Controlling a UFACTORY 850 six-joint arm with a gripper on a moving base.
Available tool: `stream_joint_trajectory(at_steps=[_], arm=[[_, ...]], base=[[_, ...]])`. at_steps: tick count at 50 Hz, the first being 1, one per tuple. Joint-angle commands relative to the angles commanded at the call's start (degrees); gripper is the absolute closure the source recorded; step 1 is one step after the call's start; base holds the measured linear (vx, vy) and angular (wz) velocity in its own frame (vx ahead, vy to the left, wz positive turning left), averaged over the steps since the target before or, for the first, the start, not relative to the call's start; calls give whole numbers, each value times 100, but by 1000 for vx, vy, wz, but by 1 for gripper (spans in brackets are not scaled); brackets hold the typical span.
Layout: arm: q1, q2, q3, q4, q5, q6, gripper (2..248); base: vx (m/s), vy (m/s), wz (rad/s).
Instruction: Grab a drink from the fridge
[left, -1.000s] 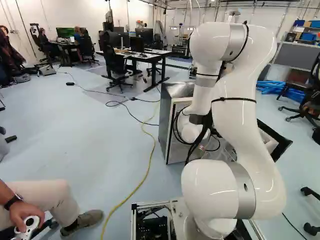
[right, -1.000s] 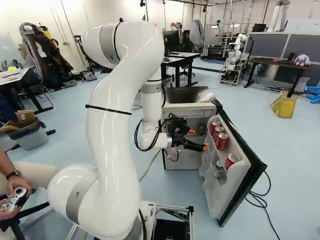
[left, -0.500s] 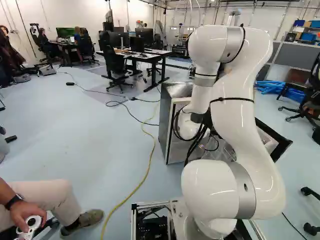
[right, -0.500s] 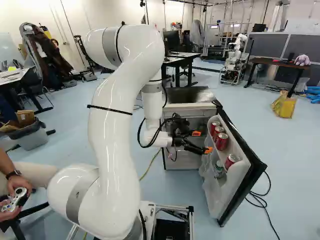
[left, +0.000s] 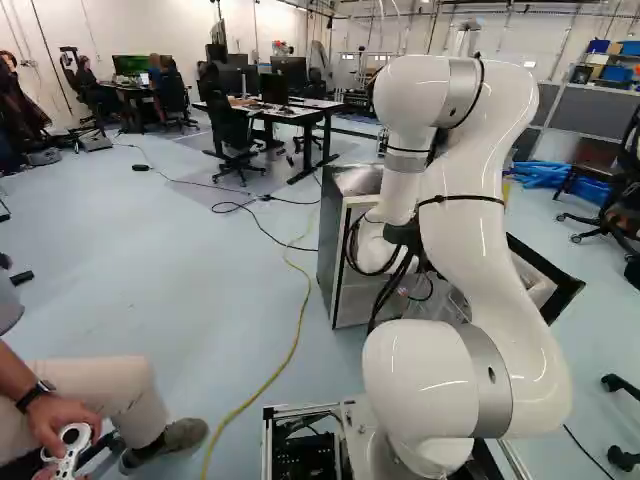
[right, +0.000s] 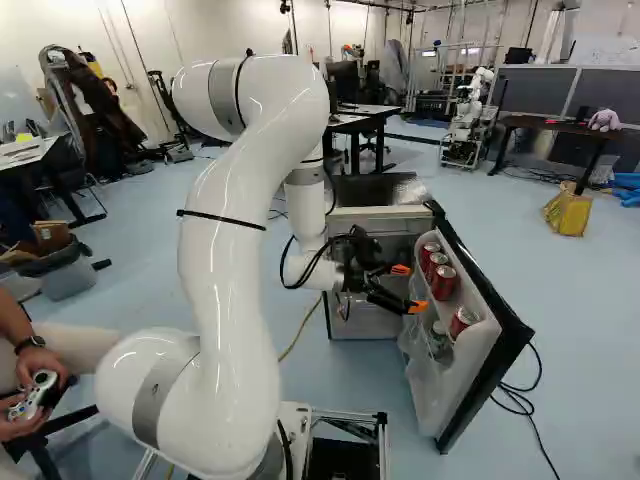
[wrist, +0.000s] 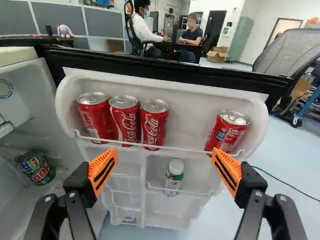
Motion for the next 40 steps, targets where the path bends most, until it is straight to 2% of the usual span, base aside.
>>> stream_joint_trajectory(at_steps=[16,40], arm=[[-18,-97,-223,12,0,0,3],[-316,-248,-563,12,0,0,3]], base=[[0,0,0],[0,0,0]])
